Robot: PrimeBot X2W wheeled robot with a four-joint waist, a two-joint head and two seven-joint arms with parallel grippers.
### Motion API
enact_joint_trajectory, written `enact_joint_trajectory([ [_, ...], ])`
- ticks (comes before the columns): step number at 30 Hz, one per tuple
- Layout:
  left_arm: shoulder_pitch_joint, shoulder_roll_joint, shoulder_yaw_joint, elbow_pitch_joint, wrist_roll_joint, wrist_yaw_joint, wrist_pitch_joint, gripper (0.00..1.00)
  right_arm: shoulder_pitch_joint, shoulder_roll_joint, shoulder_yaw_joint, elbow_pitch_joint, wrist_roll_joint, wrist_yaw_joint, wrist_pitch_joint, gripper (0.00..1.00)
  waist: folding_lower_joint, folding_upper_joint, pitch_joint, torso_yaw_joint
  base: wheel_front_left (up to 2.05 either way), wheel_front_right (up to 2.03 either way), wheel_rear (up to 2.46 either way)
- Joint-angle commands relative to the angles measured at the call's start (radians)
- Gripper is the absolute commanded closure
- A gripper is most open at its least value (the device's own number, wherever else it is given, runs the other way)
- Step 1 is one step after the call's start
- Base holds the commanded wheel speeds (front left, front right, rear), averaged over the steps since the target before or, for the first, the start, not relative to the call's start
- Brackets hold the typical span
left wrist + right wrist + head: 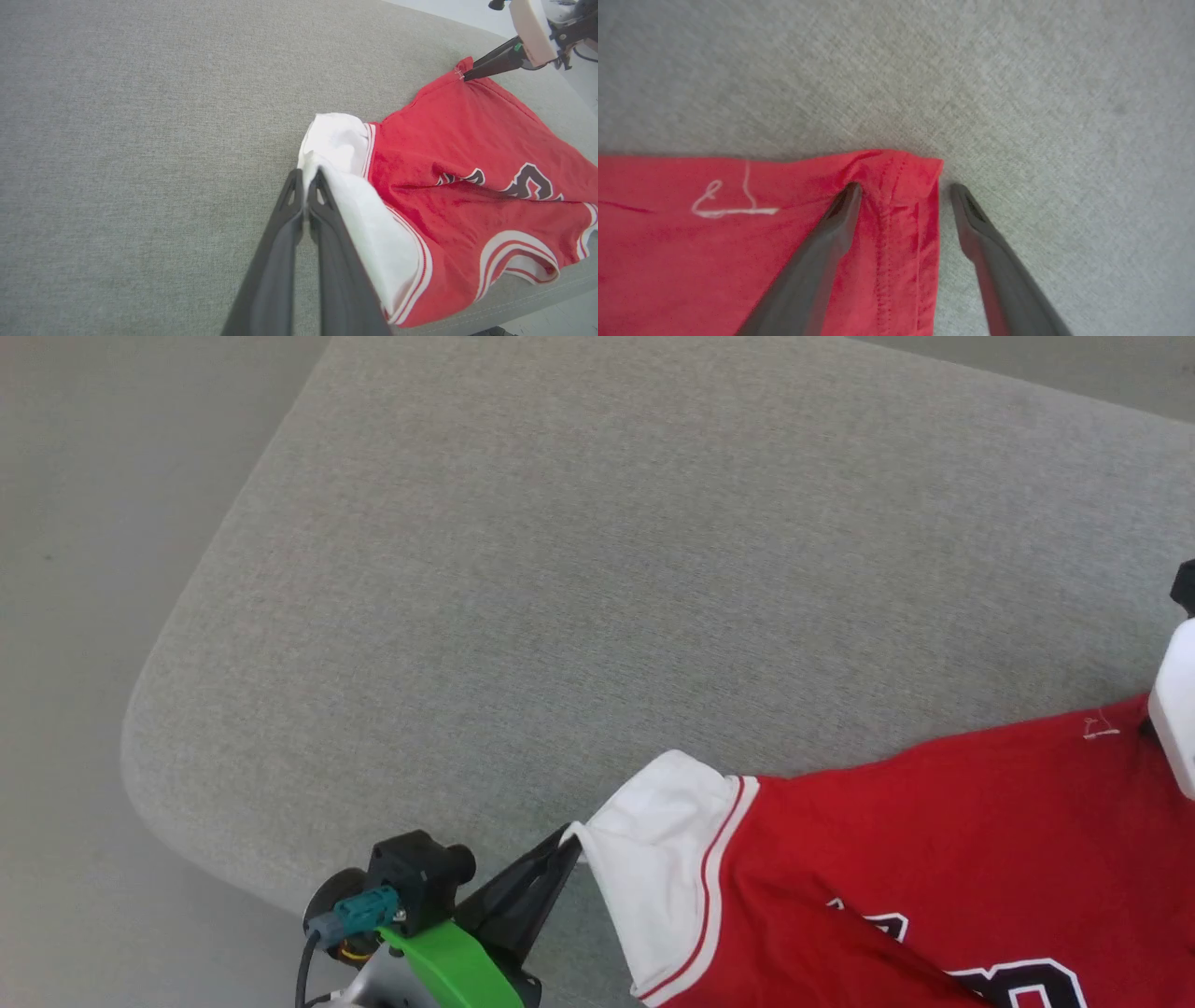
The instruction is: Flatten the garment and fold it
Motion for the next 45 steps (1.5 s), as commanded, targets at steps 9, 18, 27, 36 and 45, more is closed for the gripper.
enact_joint_trajectory([
  [9, -0.015, 0.012, 0.017, 0.017, 0.004, 0.001, -0.013, 1.0, 0.011, 0.028, 0.035, 0.115, 0.039, -0.001, -0.098, 1.0, 0.0, 0.0, -0.05, -0.024, 0.0, 0.0, 0.0],
  [18, -0.033, 0.075, 0.079, -0.005, 0.003, 0.024, -0.024, 1.0, -0.084, 0.038, -0.016, 0.08, 0.074, -0.001, -0.29, 1.0, 0.0, 0.0, -0.197, -0.134, 0.0, 0.0, 0.0],
  [27, -0.117, 0.167, 0.23, -0.089, 0.016, 0.065, -0.074, 1.0, -0.103, 0.03, -0.063, -0.135, 0.132, -0.001, -0.39, 1.0, 0.0, 0.0, -0.305, -0.255, 0.0, 0.0, 0.0],
  [36, -0.232, 0.233, 0.39, -0.185, 0.031, 0.119, -0.113, 1.0, -0.099, 0.069, -0.137, -0.37, 0.127, -0.001, -0.428, 1.0, 0.0, 0.0, -0.343, -0.356, 0.0, 0.0, 0.0],
  [45, -0.409, 0.299, 0.503, -0.248, 0.053, 0.141, -0.07, 1.0, -0.151, 0.14, -0.23, -0.532, 0.124, -0.001, -0.408, 1.0, 0.0, 0.0, -0.295, -0.418, 0.0, 0.0, 0.0],
])
